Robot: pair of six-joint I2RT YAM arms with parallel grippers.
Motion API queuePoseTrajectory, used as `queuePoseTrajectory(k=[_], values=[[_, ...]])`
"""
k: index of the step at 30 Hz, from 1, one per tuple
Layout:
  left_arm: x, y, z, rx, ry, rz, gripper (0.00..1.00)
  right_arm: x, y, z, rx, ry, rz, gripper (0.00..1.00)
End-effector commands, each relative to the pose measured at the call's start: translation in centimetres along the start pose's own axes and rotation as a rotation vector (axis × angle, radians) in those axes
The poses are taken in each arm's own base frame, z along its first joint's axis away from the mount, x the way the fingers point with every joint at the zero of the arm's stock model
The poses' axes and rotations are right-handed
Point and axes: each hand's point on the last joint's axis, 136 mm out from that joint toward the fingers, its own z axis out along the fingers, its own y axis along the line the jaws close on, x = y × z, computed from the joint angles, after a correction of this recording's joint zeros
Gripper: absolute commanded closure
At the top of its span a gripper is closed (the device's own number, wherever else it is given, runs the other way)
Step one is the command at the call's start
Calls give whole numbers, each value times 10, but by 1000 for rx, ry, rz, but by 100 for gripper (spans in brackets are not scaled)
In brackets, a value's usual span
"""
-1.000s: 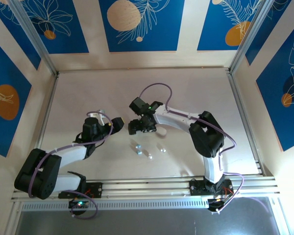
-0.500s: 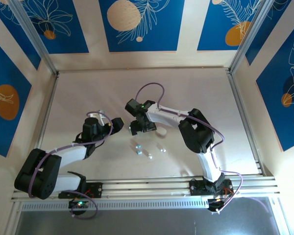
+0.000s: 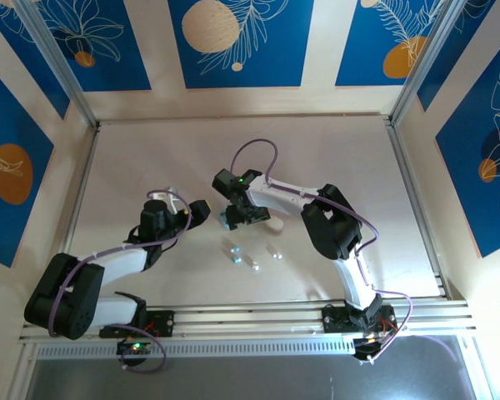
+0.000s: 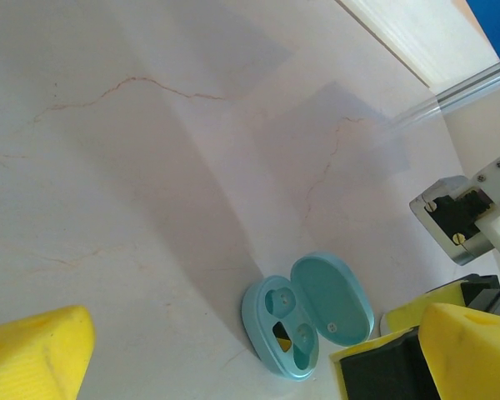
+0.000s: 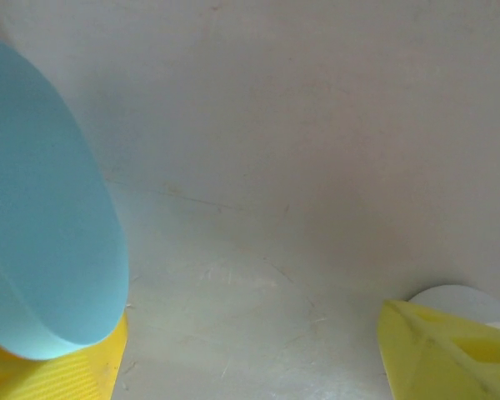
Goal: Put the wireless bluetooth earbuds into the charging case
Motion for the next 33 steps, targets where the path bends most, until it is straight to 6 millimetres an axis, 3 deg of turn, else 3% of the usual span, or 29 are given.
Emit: queuePoseTrajectory(k=[1,24,28,33], values=[[-2,1,-3,4,-12,-6,0,-5,-6,-1,24,1,10,21],[0,-6,-1,54,-2,-18,0,-22,-20,-2,6,-13,48,21],[1,-10,-2,78,-3,-24,0,-20,-15,-14,-20,-21,40,21],[1,-25,-12,118,-28,10,0,3,-11,-39,-45,-46,48,20]])
